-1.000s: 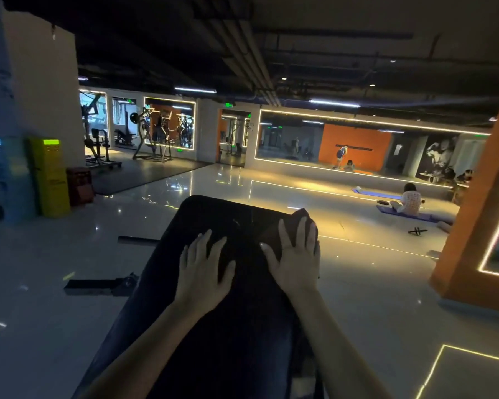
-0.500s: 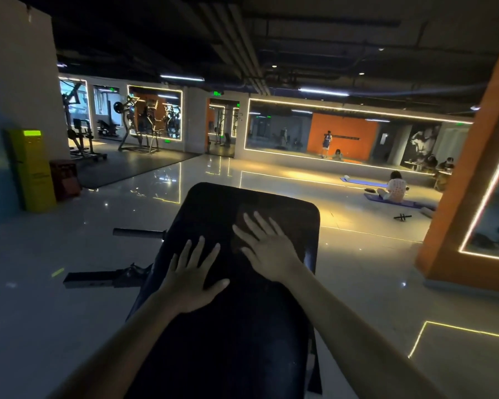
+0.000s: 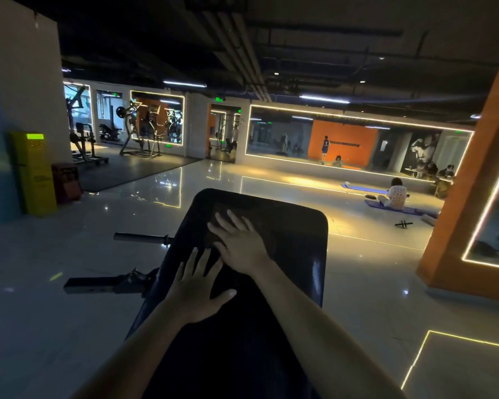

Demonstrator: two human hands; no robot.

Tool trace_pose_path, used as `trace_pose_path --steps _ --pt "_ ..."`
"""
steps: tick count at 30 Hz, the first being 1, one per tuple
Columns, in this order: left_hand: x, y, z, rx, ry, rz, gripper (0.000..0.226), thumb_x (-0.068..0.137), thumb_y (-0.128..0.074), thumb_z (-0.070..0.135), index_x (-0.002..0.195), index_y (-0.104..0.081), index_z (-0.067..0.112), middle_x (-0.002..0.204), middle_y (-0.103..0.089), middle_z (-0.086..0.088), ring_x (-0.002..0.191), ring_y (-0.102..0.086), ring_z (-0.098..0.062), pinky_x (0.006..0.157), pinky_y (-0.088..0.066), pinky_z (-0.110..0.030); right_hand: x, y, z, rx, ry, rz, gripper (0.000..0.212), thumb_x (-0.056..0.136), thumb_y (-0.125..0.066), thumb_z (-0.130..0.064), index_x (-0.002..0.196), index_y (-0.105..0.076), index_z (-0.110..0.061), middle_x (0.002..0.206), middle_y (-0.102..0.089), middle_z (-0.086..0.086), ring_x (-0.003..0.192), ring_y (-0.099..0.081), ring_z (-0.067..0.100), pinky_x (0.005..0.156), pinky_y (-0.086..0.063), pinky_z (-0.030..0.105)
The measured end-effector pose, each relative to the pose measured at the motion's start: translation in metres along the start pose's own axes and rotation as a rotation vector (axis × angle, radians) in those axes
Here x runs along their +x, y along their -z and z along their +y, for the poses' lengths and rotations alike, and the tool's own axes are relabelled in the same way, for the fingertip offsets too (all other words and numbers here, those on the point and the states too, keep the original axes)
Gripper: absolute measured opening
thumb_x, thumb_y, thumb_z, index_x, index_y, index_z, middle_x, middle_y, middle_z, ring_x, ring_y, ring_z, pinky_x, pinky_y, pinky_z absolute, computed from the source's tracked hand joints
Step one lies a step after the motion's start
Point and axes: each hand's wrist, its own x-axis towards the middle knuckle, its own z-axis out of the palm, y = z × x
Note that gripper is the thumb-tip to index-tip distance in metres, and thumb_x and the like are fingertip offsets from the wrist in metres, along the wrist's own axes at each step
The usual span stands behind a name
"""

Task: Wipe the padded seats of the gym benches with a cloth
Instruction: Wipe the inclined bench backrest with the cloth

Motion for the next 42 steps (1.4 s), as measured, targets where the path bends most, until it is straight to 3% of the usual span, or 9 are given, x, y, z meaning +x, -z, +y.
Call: trace_pose_path --steps 3,7,11,18,25,28,33,37,42 --pt "-0.002 0.002 0.001 -0.022 0.000 0.012 0.110 0.056 0.005 0.091 0.150 0.022 0.038 0.157 0.033 -0.001 0.144 0.031 -0.024 0.119 0.010 -0.046 0.001 0.001 0.011 0.005 0.008 -0.024 0.051 0.107 -0.031 -0.033 0.157 -0.021 -0.031 0.166 -0.006 -0.006 0.153 0.005 0.017 0.122 0.003 0.036" --pt "-0.004 0.005 -0.001 -0.041 0.002 -0.004 0.121 0.045 0.009 0.099 0.149 0.023 0.040 0.153 0.039 0.003 0.145 0.030 -0.024 0.119 0.008 -0.046 -0.009 0.015 0.047 -0.017 -0.252 0.097 0.051 0.106 -0.030 -0.033 0.157 -0.020 -0.032 0.166 -0.006 -0.002 0.153 0.004 0.023 0.122 0.001 0.041" --pt "-0.005 0.009 0.003 -0.022 0.010 -0.018 0.090 0.088 -0.029 0.076 0.151 0.021 0.036 0.156 0.036 -0.001 0.145 0.030 -0.026 0.121 0.007 -0.048 -0.016 0.018 0.057 -0.029 -0.479 0.164 0.050 0.106 -0.026 -0.038 0.155 -0.022 -0.036 0.166 -0.010 -0.006 0.153 0.003 0.023 0.122 -0.001 0.047" --pt "0.002 0.002 0.000 0.054 0.046 -0.028 0.086 0.091 -0.026 0.074 0.154 0.012 0.032 0.157 0.034 -0.003 0.145 0.029 -0.025 0.120 0.007 -0.046 -0.030 -0.004 -0.013 0.010 -0.068 0.019 0.048 0.107 -0.031 -0.036 0.154 -0.026 -0.035 0.164 -0.013 -0.012 0.153 0.001 0.015 0.122 -0.001 0.042" --pt "-0.007 0.008 0.004 -0.014 0.006 -0.022 0.089 0.092 -0.035 0.068 0.152 0.021 0.033 0.157 0.033 -0.003 0.146 0.027 -0.026 0.121 0.004 -0.048 -0.068 0.024 0.100 -0.026 -0.358 0.176 0.049 0.105 -0.034 -0.032 0.153 -0.028 -0.040 0.163 -0.018 -0.012 0.153 -0.004 0.018 0.121 -0.003 0.043" --pt "-0.006 0.008 0.004 -0.021 0.012 -0.022 0.088 0.093 -0.035 0.068 0.152 0.021 0.033 0.157 0.034 -0.003 0.146 0.028 -0.026 0.121 0.005 -0.048 -0.076 0.026 0.121 0.089 -0.368 0.230 0.045 0.105 -0.037 -0.029 0.150 -0.038 -0.035 0.161 -0.027 -0.008 0.153 -0.007 0.019 0.122 -0.005 0.042" --pt "-0.005 0.010 0.007 -0.003 0.042 -0.050 0.087 0.094 -0.034 0.067 0.152 0.021 0.034 0.157 0.034 -0.003 0.146 0.027 -0.027 0.120 0.005 -0.047 -0.099 0.011 0.097 0.097 -0.219 0.195 0.044 0.106 -0.037 -0.029 0.149 -0.039 -0.032 0.160 -0.028 -0.009 0.152 -0.007 0.016 0.122 0.001 0.040" --pt "-0.004 0.012 0.007 0.007 0.061 -0.056 0.088 0.093 -0.036 0.068 0.152 0.020 0.033 0.158 0.032 -0.005 0.147 0.024 -0.028 0.121 0.001 -0.048 -0.128 -0.001 0.072 0.132 -0.035 0.145 0.045 0.103 -0.037 -0.033 0.147 -0.045 -0.028 0.157 -0.035 -0.007 0.151 -0.013 0.018 0.121 -0.004 0.041" --pt "-0.003 0.008 0.007 -0.013 0.069 -0.040 0.091 0.091 -0.039 0.069 0.153 0.017 0.033 0.159 0.029 -0.004 0.148 0.022 -0.028 0.121 0.000 -0.049 -0.163 -0.019 0.057 0.102 0.134 0.067 0.052 0.099 -0.029 -0.040 0.149 -0.041 -0.030 0.159 -0.030 -0.009 0.151 -0.012 0.016 0.120 0.003 0.033"
